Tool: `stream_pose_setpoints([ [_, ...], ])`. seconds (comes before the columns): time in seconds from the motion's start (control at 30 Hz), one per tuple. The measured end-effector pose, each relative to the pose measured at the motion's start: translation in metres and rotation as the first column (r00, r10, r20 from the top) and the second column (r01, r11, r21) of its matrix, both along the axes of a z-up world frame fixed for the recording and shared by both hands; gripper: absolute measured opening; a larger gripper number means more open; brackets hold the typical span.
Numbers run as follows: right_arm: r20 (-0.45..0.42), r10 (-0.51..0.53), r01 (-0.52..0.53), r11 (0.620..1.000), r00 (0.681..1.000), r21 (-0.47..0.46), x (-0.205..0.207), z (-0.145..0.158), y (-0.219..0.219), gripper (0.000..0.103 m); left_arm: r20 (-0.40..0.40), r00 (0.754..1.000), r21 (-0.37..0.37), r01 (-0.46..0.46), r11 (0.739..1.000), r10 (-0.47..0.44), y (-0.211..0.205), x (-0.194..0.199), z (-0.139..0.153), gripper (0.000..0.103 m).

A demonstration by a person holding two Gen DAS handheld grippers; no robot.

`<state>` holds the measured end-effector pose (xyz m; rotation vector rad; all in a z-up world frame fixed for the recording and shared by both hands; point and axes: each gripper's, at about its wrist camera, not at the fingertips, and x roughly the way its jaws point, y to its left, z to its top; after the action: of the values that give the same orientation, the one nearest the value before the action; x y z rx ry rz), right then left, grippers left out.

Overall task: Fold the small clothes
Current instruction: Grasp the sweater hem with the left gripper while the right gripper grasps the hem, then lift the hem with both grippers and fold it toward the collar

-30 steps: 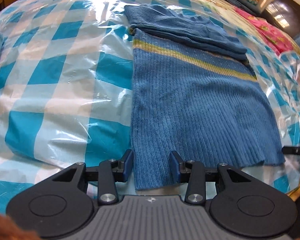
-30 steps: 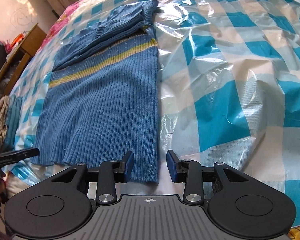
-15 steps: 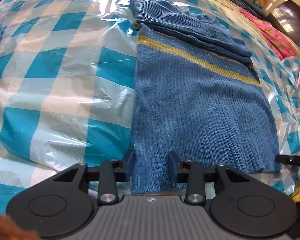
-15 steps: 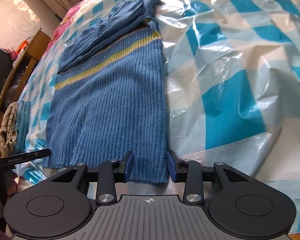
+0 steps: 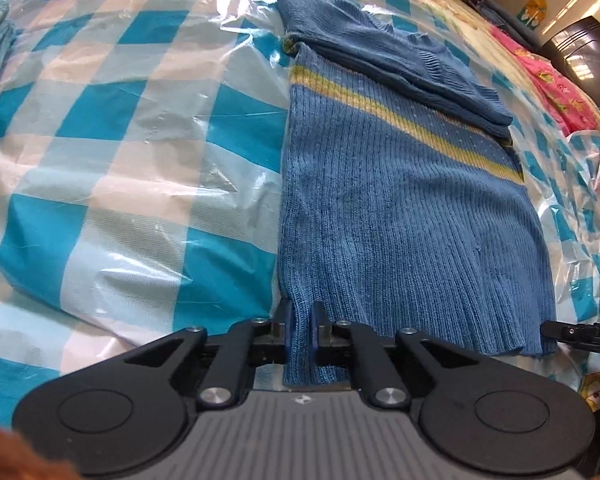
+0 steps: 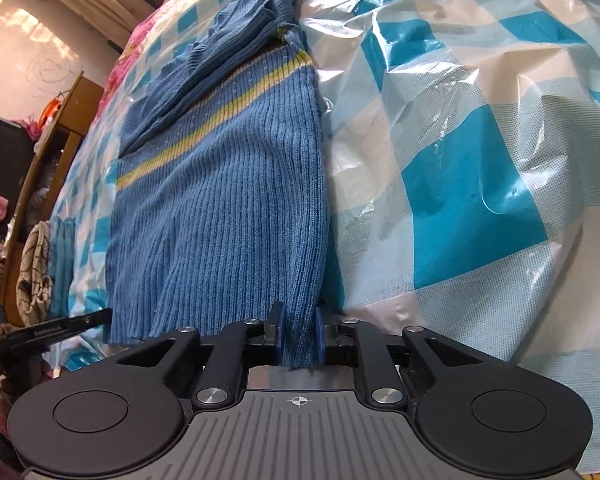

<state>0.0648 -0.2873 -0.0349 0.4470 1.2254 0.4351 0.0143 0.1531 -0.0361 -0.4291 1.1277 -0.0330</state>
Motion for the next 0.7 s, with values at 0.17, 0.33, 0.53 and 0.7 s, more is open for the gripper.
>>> stream_pose_setpoints([
  [0.17, -0.002, 0.005, -0.005, 1.0, 1.0, 0.011, 0.005, -0.005, 0.006, 0.017, -0.013, 0.999, 0.045, 0.032, 0.998, -0.031, -0.009, 0.004, -0.003, 0.018],
  [0.33, -0.009, -0.006, 0.006, 0.999, 1.0, 0.038, 0.004, -0.006, 0.002, 0.017, 0.003, 0.999, 0.039, 0.031, 0.999, -0.032, -0.01, 0.002, -0.001, 0.015],
  [0.53, 0.006, -0.061, 0.059, 0.985, 0.998, 0.161, -0.003, 0.003, -0.012, 0.011, 0.068, 0.997, -0.114, -0.015, 0.993, 0.023, 0.005, -0.002, 0.013, 0.009],
  [0.7, 0.052, -0.117, 0.096, 0.946, 0.992, 0.309, 0.003, 0.024, -0.019, 0.01, 0.166, 0.983, -0.276, -0.034, 0.96, 0.082, 0.019, 0.009, 0.04, 0.009],
])
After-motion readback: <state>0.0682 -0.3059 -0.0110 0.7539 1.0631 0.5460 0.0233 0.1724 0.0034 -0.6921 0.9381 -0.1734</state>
